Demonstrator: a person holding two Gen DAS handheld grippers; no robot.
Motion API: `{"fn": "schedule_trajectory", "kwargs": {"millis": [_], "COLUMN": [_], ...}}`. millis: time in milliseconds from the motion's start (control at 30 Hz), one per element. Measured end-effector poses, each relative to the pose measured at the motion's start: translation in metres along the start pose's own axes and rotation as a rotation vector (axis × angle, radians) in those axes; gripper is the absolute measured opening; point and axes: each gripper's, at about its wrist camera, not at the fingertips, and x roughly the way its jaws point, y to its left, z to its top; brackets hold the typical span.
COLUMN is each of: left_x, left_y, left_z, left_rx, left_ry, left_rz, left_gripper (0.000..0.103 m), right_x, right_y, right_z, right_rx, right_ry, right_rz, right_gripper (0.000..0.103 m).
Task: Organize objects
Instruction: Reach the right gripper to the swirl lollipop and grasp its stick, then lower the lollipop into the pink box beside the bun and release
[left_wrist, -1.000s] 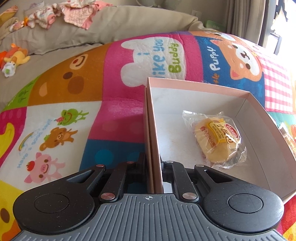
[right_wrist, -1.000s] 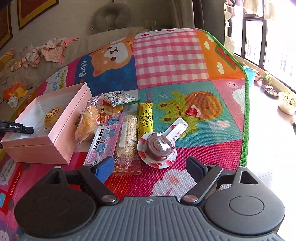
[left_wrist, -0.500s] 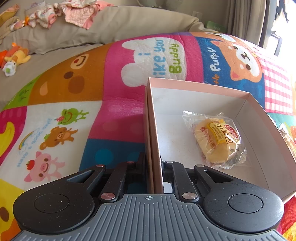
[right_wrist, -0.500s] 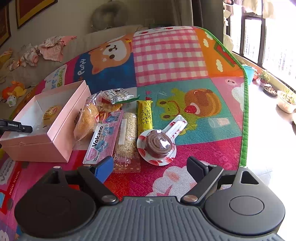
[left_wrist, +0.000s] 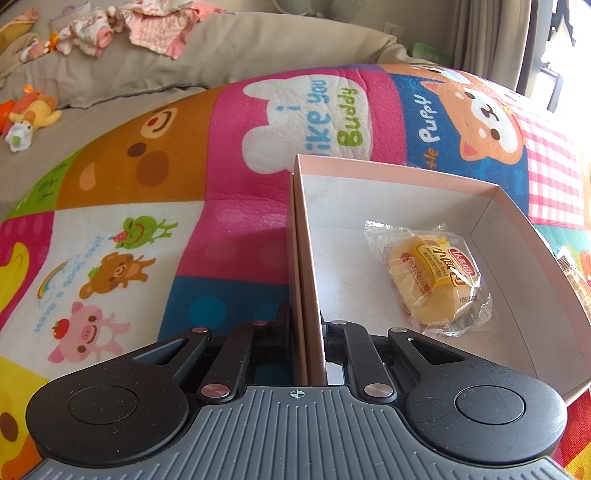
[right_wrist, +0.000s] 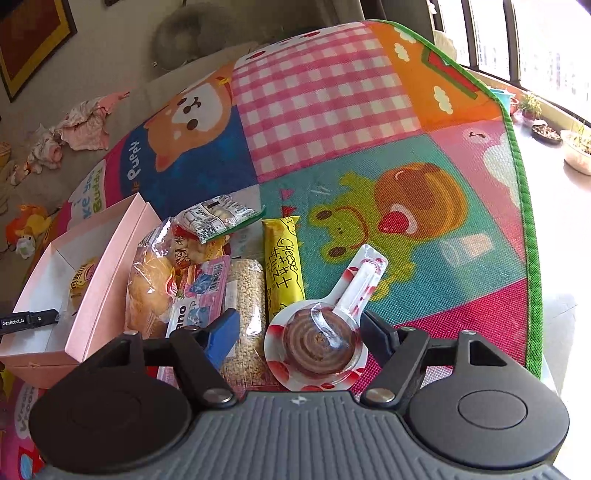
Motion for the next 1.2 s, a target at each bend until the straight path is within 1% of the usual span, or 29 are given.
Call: {"fn": "schedule_trajectory", "kwargs": {"millis": [33, 100, 167, 233, 300, 333, 367, 467, 500, 533, 600, 633, 667, 700, 733, 800, 933, 1067, 1133, 1200], "left_x": [0.0, 0.0, 0.0, 0.0, -0.001, -0.001, -0.001, -0.001, -0.001, -0.001, -0.001, -0.001, -0.001, -0.001, -0.001, -0.001, -0.001, -0.001, -0.001, -0.002], "left_y": [0.0, 0.0, 0.0, 0.0, 0.0, 0.0, 0.0, 0.0, 0.0, 0.0, 0.001, 0.002, 0.002, 0.003, 0.003, 0.003, 0.003, 0.003, 0.003, 0.003], "left_z": [0.0, 0.0, 0.0, 0.001, 0.0, 0.001, 0.0, 0.001, 0.0, 0.0, 0.0, 0.0, 0.0, -0.001, -0.001, -0.002, -0.002, -0.003, -0.003, -0.004], "left_rx": [0.0, -0.002, -0.001, -0.001, -0.001, -0.001, -0.001, -0.001, -0.001, -0.002, -0.004, -0.005, -0.005, -0.006, -0.007, -0.005, -0.007, -0.006, -0.007, -0.009], "left_ry": [0.0, 0.0, -0.001, -0.001, -0.001, -0.001, -0.001, 0.0, -0.001, -0.001, -0.001, -0.001, -0.001, -0.001, -0.001, -0.002, -0.004, -0.006, -0.007, -0.01], "left_rz": [0.0, 0.0, 0.001, 0.001, 0.001, 0.001, 0.001, 0.0, -0.001, -0.002, -0.006, -0.008, -0.011, -0.013, -0.015, -0.015, -0.019, -0.018, -0.017, -0.017], "left_gripper": [0.012, 0.012, 0.012, 0.012, 0.012, 0.012, 0.012, 0.012, 0.012, 0.012, 0.012, 0.012, 0.012, 0.012, 0.012, 0.012, 0.013, 0.013, 0.013, 0.013], "right_x": [-0.002, -0.007, -0.015, -0.021, -0.028, -0.03, -0.032, -0.038, -0.038, -0.037, -0.032, -0.03, -0.029, -0.03, -0.032, -0.038, -0.059, -0.089, -0.101, -0.103], "right_y": [0.003, 0.008, 0.009, 0.007, 0.004, 0.002, -0.002, -0.012, -0.017, -0.019, -0.02, -0.017, -0.013, -0.009, -0.007, -0.001, 0.014, 0.036, 0.055, 0.073], "right_z": [0.0, -0.002, -0.008, -0.016, -0.028, -0.033, -0.037, -0.037, -0.036, -0.034, -0.033, -0.032, -0.033, -0.034, -0.035, -0.036, -0.04, -0.03, -0.02, -0.009], "right_rx": [-0.019, -0.069, -0.128, -0.188, -0.258, -0.279, -0.28, -0.22, -0.186, -0.163, -0.131, -0.142, -0.162, -0.183, -0.191, -0.199, -0.242, -0.273, -0.314, -0.347], "right_ry": [-0.001, 0.009, 0.015, 0.032, 0.035, 0.037, 0.04, 0.036, 0.03, 0.028, 0.026, 0.028, 0.031, 0.031, 0.036, 0.059, 0.045, -0.001, -0.024, -0.029], "right_rz": [0.005, -0.01, -0.049, -0.11, -0.191, -0.215, -0.218, -0.187, -0.18, -0.175, -0.169, -0.176, -0.192, -0.199, -0.195, -0.176, -0.179, -0.095, -0.03, 0.036], "right_gripper": [0.055, 0.055, 0.055, 0.055, 0.055, 0.056, 0.056, 0.059, 0.064, 0.067, 0.07, 0.069, 0.065, 0.055, 0.051, 0.051, 0.05, 0.05, 0.05, 0.05]}}
